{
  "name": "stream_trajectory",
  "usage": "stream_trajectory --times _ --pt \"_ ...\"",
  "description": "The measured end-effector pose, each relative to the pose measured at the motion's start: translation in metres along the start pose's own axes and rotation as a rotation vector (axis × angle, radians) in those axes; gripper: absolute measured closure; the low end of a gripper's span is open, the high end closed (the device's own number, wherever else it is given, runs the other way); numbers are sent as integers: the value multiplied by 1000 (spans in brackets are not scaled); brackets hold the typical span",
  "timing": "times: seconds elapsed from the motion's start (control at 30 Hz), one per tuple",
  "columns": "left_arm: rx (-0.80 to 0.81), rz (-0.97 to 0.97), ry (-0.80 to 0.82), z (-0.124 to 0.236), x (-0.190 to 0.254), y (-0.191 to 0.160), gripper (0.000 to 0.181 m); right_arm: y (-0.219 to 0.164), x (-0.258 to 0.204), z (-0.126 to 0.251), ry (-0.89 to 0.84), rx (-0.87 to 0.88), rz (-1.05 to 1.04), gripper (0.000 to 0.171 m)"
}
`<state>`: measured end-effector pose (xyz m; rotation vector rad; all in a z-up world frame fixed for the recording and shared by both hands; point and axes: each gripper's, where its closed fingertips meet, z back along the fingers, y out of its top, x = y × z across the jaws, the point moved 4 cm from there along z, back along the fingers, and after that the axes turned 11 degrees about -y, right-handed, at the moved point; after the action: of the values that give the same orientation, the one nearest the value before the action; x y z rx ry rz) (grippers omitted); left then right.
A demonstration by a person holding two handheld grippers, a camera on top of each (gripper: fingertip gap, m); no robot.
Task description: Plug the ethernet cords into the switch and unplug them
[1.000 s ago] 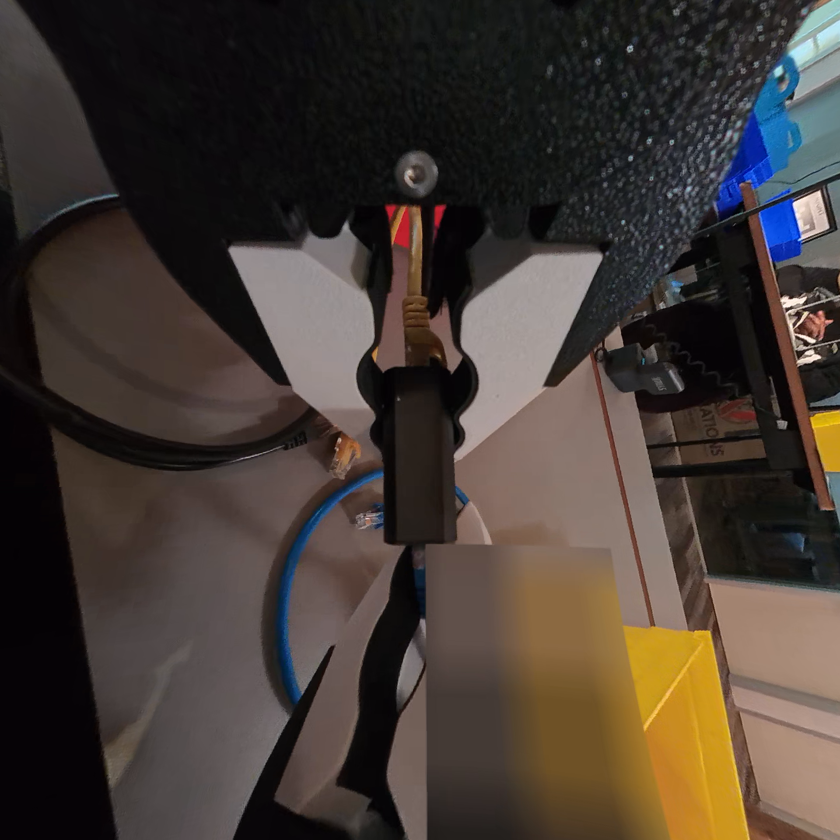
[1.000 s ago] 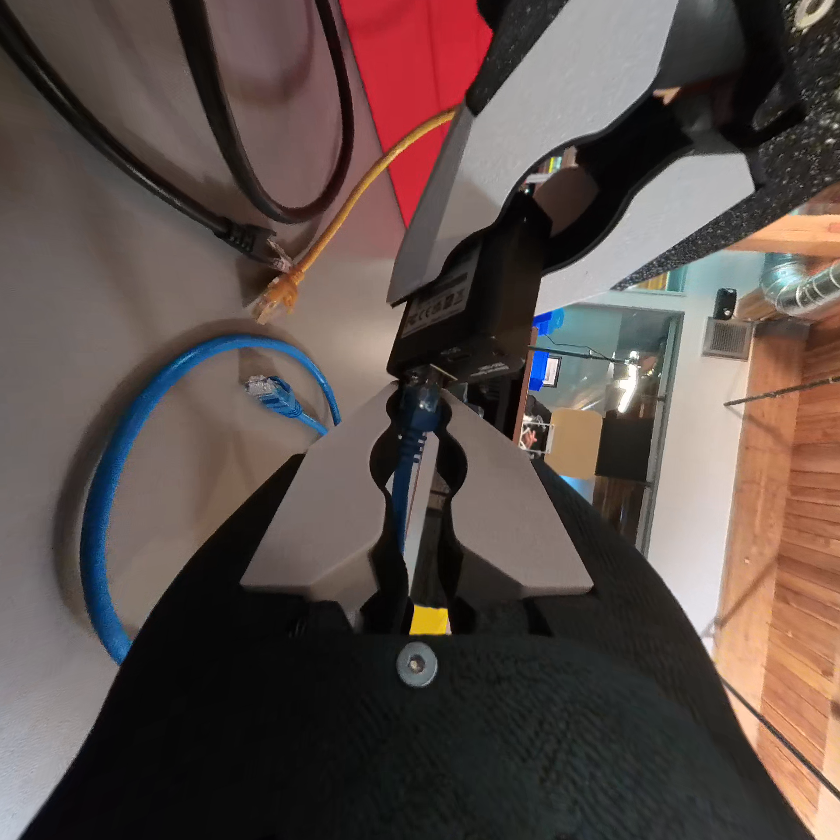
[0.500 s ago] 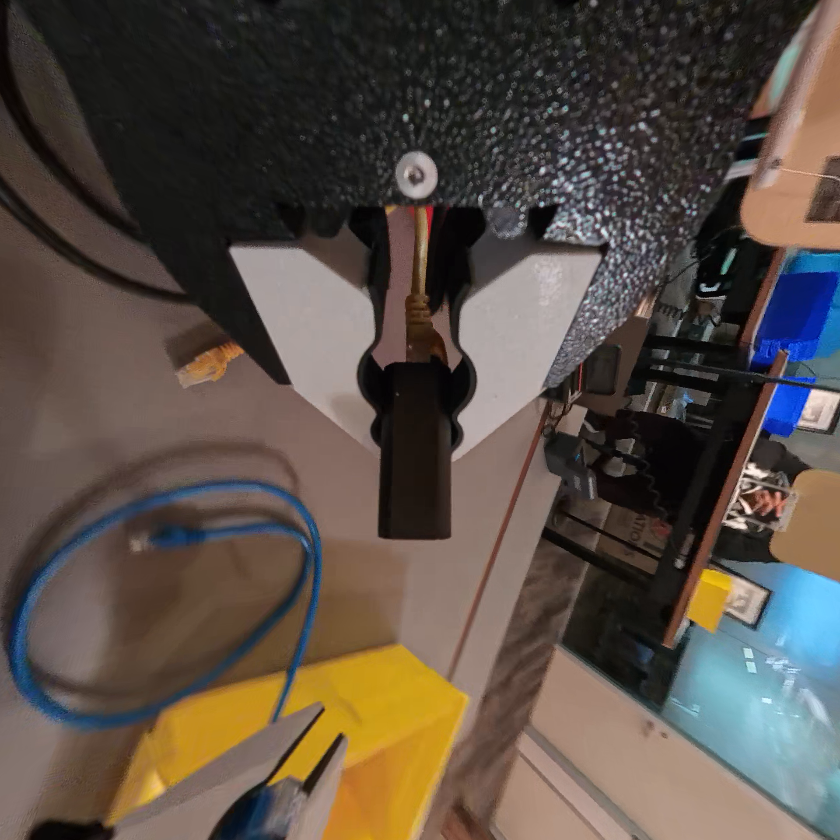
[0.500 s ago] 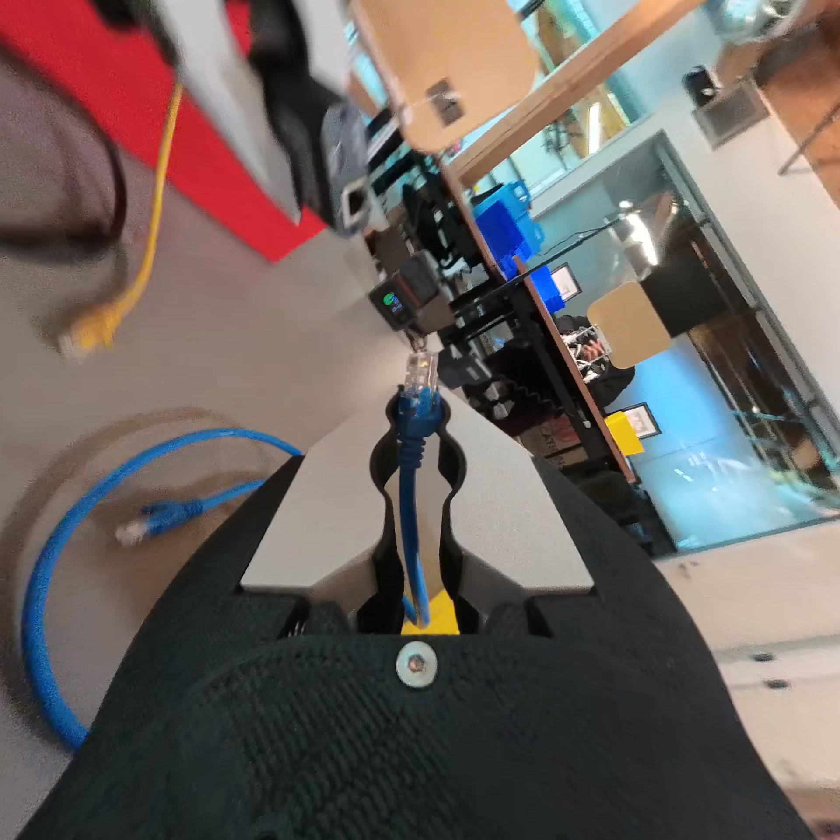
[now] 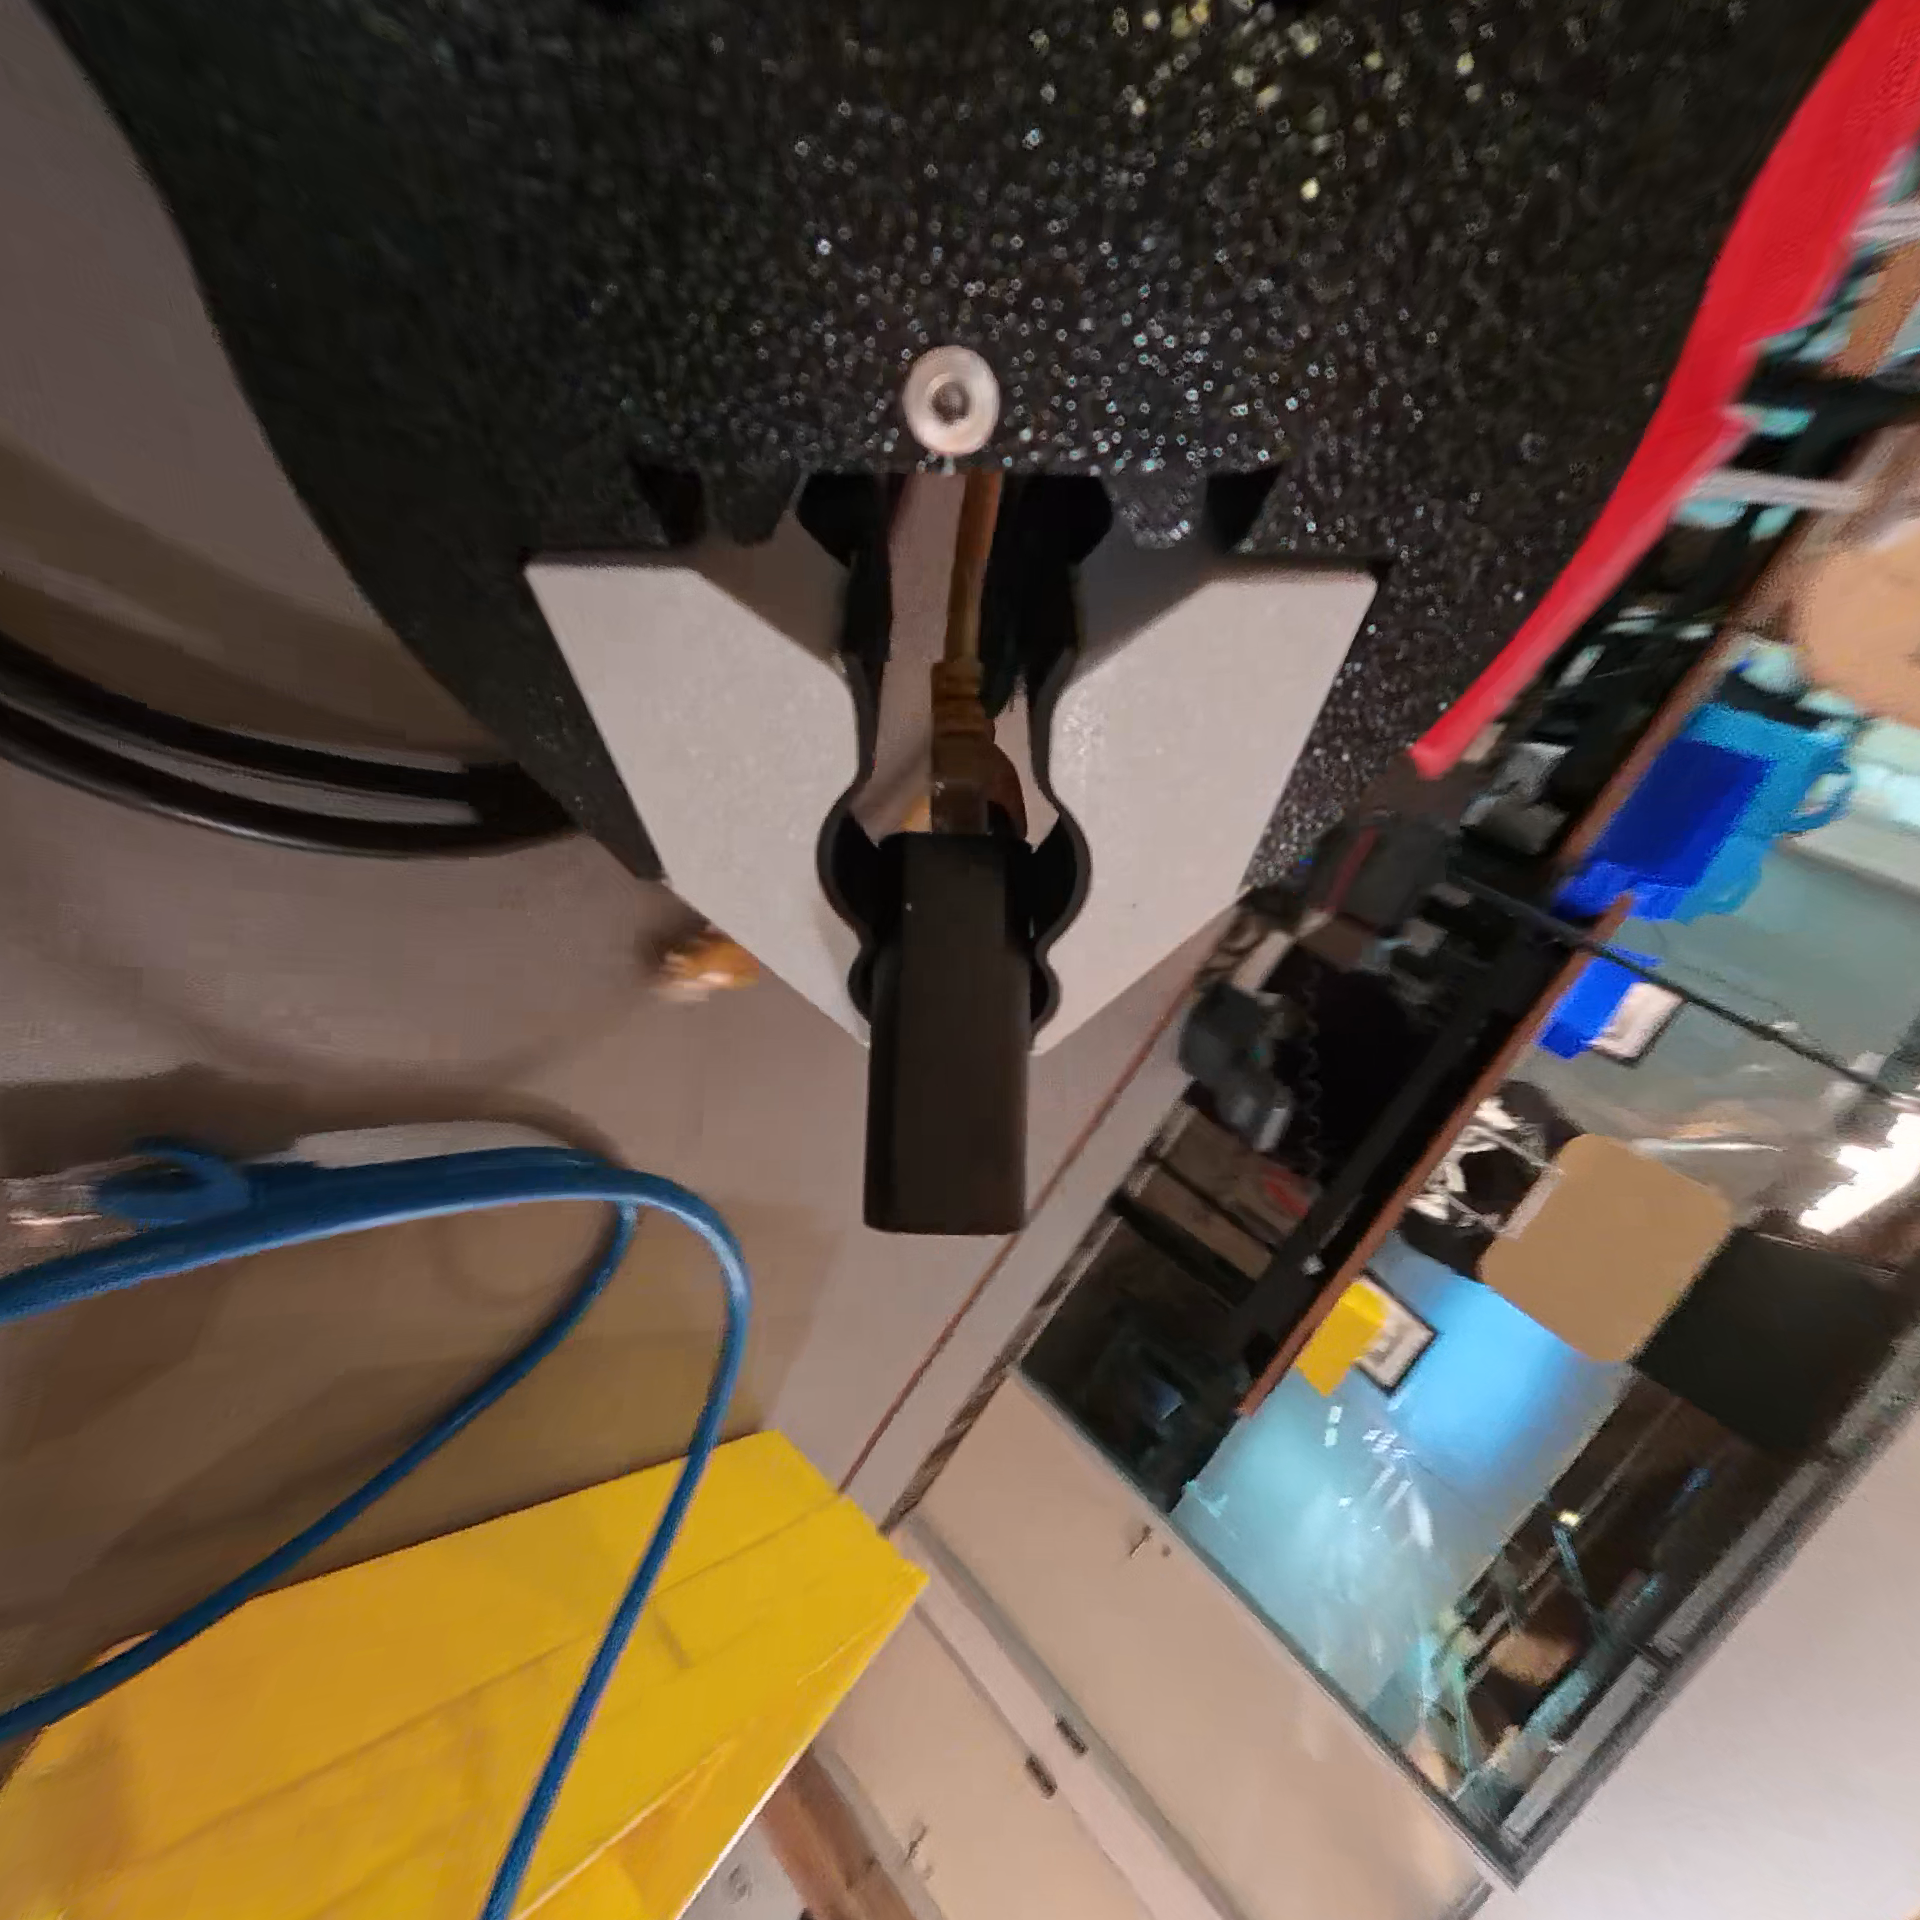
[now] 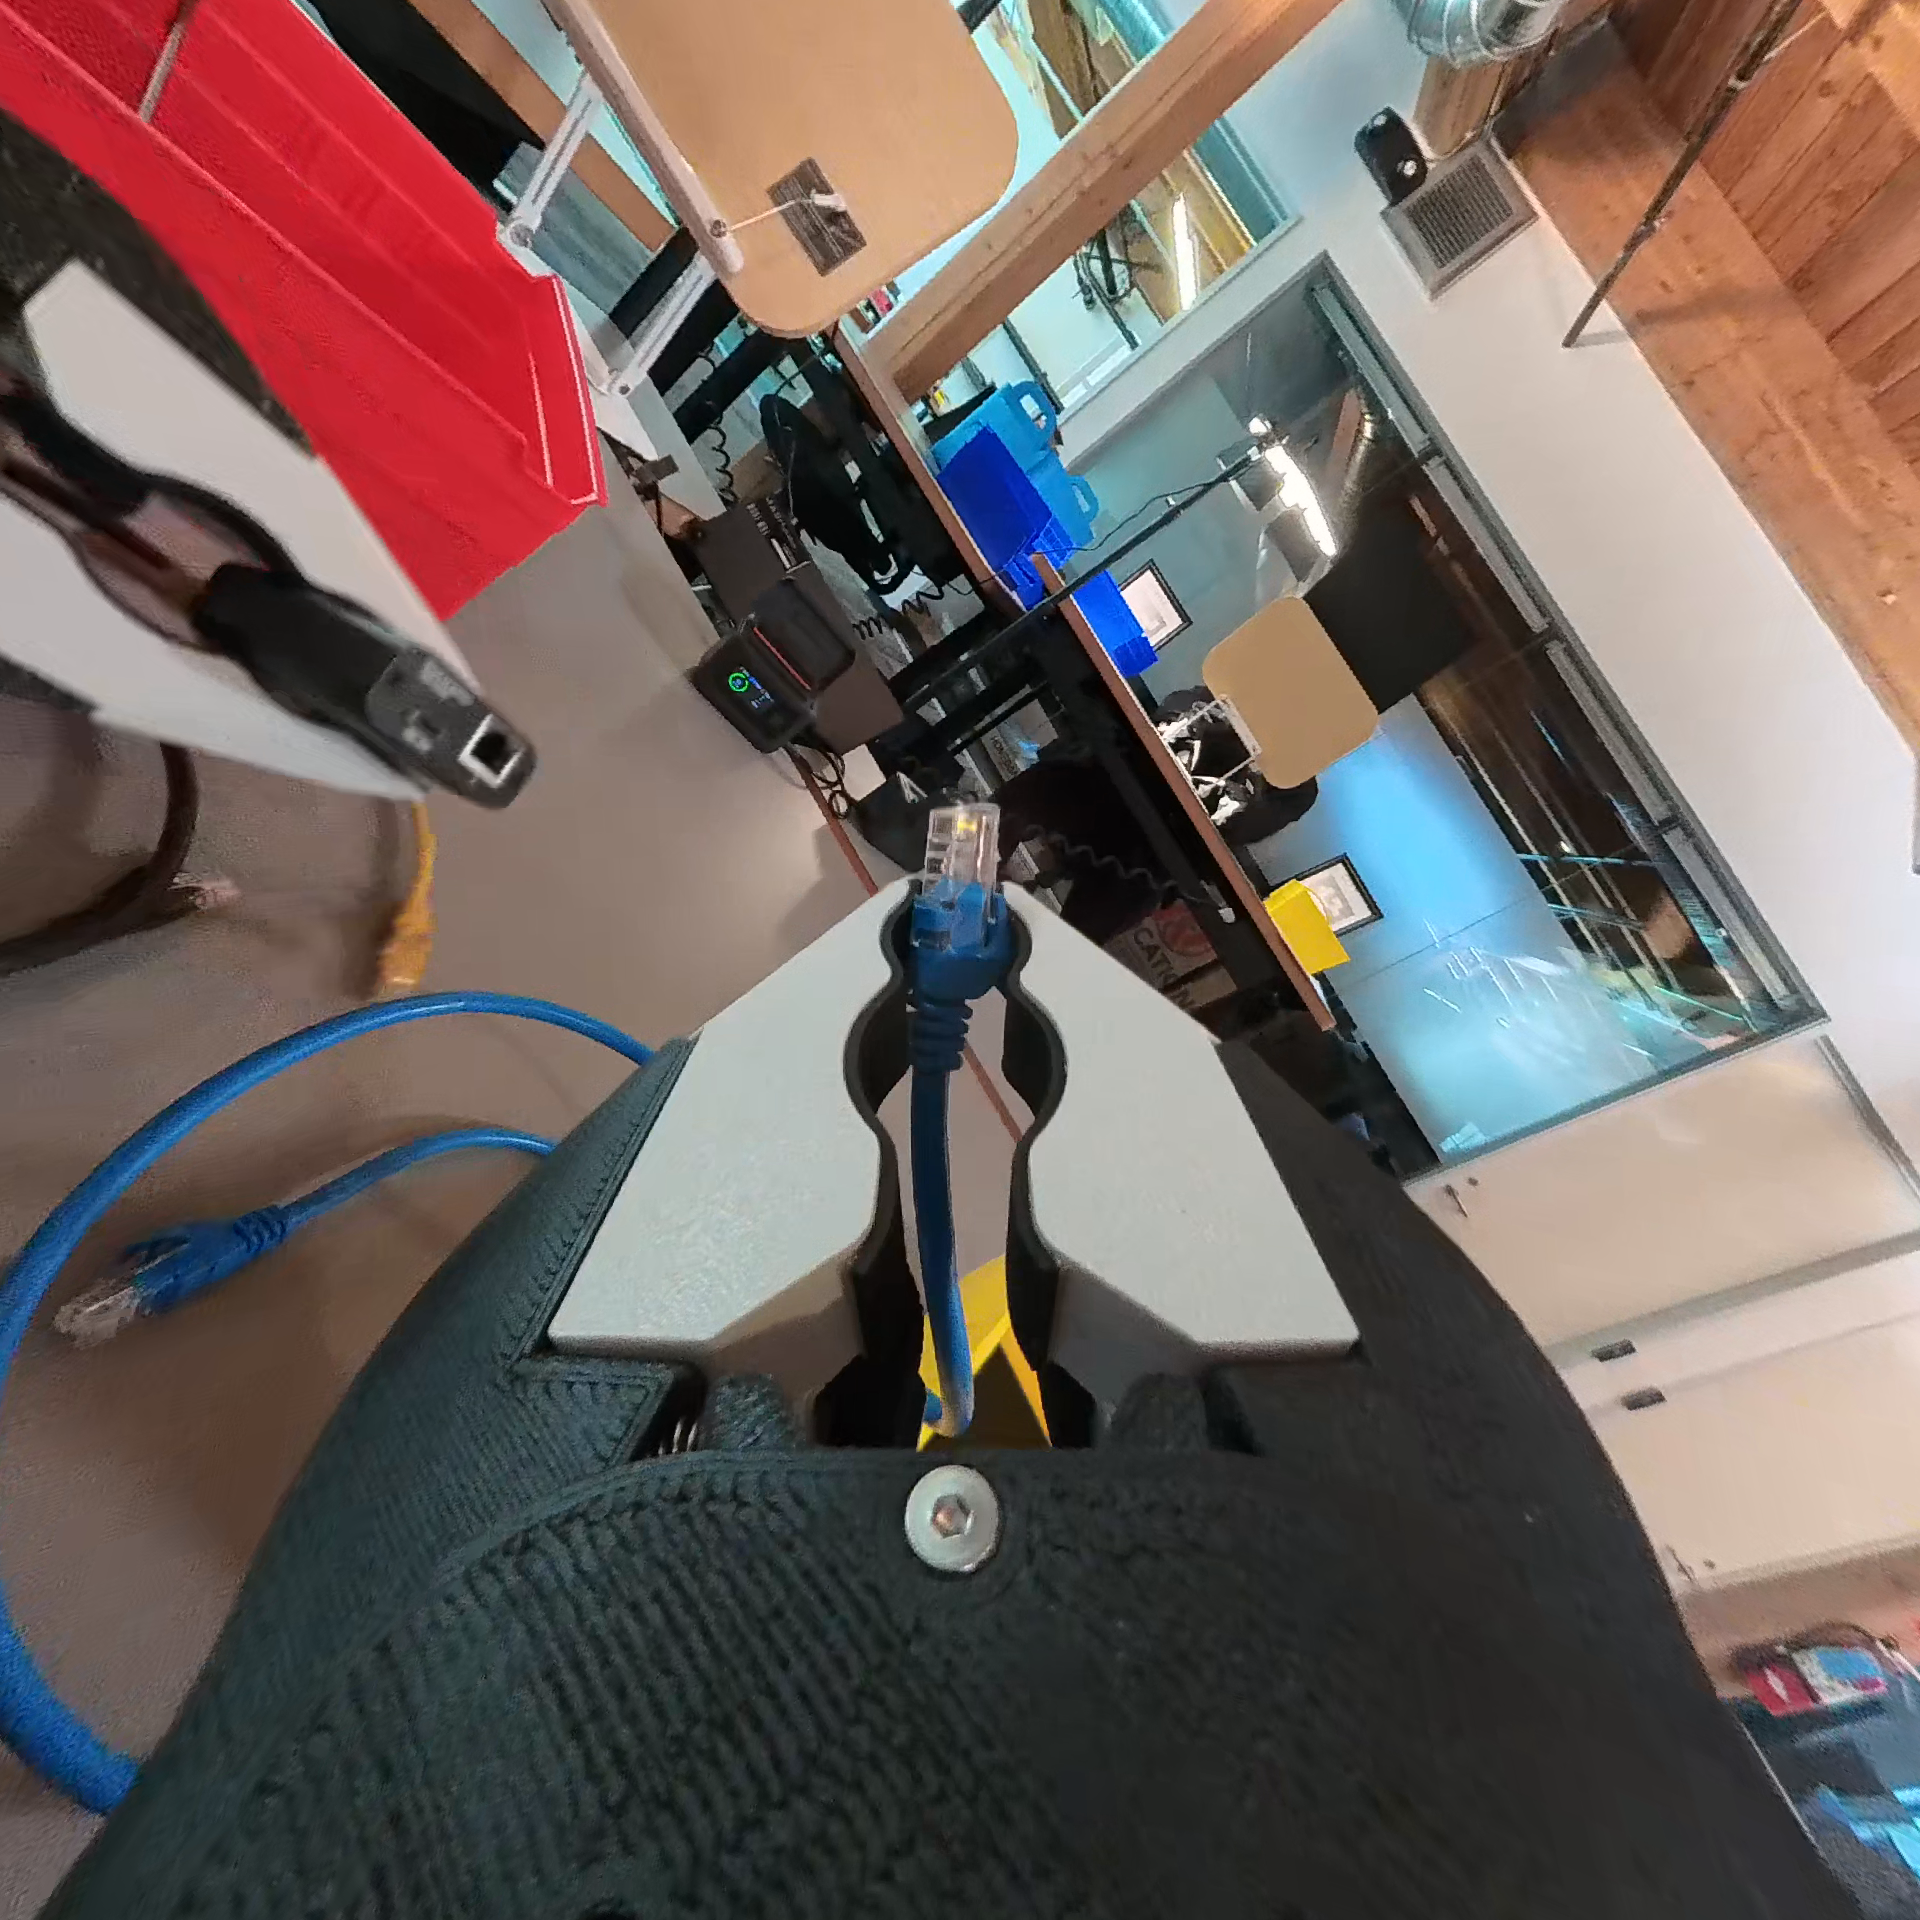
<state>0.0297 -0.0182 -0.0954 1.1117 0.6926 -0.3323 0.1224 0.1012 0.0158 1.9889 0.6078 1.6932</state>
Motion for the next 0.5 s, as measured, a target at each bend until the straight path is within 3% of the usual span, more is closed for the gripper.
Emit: stream_trajectory --times 0.1,0.27,0.5 --pt "-75 -26 -43 -10 11 -13 159 -3 -4 -1 12 -12 -8 162" --pt "-52 -63 -73 -10 18 -10 159 -3 -3 -2 36 -15 -99 161" --pt "-44 -29 -129 -11 22 -12 158 17 57 12 -39 69 -372 162"
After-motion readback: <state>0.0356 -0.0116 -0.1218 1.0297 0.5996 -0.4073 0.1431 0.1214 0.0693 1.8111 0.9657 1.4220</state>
